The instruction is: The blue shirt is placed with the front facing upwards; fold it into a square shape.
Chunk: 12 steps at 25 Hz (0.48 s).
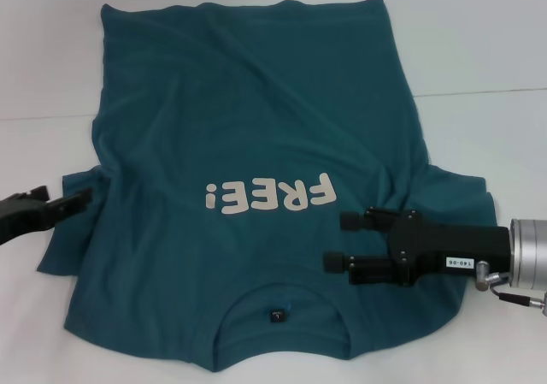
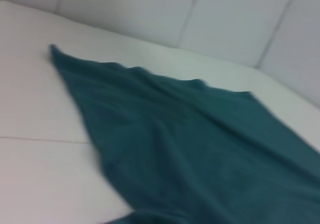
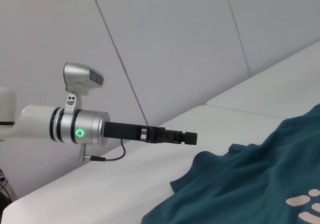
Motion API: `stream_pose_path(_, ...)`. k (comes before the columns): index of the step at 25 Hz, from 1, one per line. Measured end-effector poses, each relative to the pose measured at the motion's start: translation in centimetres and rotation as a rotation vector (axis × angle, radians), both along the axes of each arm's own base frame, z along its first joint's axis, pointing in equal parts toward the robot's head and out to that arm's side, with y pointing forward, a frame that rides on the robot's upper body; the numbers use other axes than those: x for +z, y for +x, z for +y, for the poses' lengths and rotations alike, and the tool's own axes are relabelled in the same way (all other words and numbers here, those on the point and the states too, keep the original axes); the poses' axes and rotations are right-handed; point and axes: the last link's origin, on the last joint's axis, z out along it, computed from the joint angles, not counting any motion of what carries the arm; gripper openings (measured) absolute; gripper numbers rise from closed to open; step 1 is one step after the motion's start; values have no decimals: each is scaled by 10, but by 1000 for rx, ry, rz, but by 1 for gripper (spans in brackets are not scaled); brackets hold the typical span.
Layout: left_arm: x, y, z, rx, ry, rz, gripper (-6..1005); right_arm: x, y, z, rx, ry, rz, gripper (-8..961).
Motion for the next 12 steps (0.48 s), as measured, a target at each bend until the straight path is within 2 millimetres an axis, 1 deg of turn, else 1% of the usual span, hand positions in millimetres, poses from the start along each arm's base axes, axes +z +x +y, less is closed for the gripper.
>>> stream_pose_path(4,-1,-6,2,35,21,26,860,2,0,2,-3,7,2,941)
stream_pose_path(12,-7,-9,2,60,23,36,857,3,0,3,-6,15,2,941)
